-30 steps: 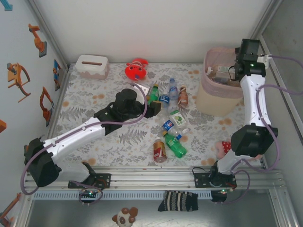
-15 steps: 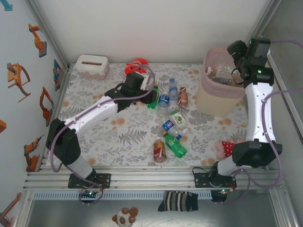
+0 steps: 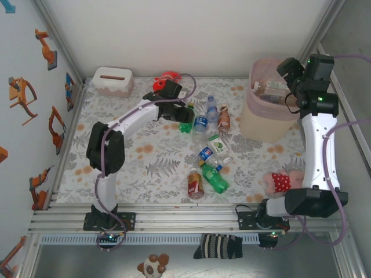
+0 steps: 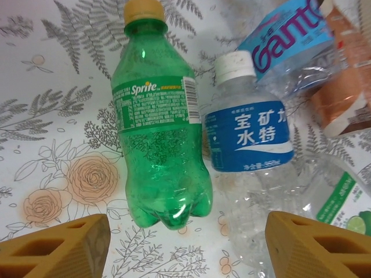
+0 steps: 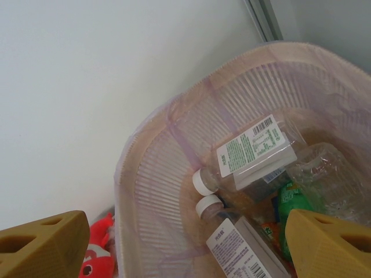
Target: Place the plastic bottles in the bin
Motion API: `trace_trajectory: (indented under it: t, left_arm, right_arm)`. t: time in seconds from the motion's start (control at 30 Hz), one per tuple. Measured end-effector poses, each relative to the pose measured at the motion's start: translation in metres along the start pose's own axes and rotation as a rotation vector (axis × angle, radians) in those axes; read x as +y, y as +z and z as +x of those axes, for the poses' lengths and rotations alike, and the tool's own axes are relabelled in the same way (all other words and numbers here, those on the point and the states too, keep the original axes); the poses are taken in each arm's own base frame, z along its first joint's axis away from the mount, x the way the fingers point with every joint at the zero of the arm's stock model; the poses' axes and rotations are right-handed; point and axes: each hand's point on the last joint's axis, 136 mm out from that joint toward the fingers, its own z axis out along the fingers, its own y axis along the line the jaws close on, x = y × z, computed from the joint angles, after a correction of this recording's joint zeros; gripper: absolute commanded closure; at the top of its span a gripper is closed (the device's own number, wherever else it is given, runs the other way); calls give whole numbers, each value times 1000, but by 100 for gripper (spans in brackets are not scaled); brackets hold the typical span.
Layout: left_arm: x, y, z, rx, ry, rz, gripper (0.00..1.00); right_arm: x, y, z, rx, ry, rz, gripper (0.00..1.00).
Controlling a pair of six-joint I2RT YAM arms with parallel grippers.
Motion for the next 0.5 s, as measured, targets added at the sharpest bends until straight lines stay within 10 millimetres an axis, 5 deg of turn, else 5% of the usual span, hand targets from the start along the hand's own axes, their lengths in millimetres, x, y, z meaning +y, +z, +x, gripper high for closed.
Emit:
trace_trajectory:
  t: [0.5]
  left_arm:
    - [9,58,14,143,-4,15,24]
  right_arm:
    - [0,0,0,1,0,-1,14]
